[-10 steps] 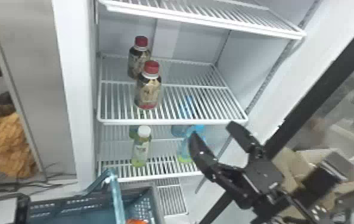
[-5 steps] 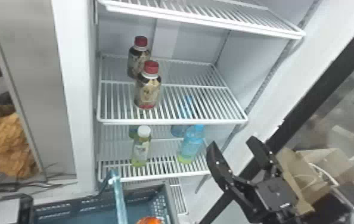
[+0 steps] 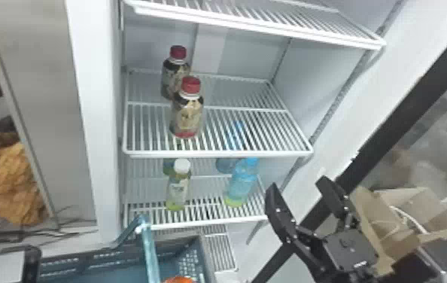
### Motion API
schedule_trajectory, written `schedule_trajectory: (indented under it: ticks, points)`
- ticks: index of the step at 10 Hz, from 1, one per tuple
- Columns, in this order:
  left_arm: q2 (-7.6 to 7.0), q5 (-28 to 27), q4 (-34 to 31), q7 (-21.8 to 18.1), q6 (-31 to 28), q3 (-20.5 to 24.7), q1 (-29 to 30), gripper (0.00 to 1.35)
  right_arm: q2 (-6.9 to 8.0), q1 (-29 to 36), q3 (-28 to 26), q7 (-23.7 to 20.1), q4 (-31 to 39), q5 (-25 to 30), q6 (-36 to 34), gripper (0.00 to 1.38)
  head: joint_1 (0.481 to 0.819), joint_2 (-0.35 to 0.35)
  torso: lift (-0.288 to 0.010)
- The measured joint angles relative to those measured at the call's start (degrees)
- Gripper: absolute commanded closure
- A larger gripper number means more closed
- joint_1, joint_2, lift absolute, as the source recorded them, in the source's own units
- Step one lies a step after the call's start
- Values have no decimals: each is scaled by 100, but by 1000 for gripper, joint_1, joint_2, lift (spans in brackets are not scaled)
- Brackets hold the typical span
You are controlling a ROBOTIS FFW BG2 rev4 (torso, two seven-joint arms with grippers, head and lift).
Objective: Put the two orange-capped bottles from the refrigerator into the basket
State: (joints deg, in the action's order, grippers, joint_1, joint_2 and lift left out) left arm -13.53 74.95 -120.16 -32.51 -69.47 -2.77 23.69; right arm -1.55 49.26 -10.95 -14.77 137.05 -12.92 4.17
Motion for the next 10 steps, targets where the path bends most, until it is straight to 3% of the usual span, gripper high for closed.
schedule_trajectory:
  ticks: [10]
  points:
    - [9, 23, 0, 0, -12, -9, -6, 1197, 33, 64, 10, 151, -42, -57, 399, 105, 695, -350, -40]
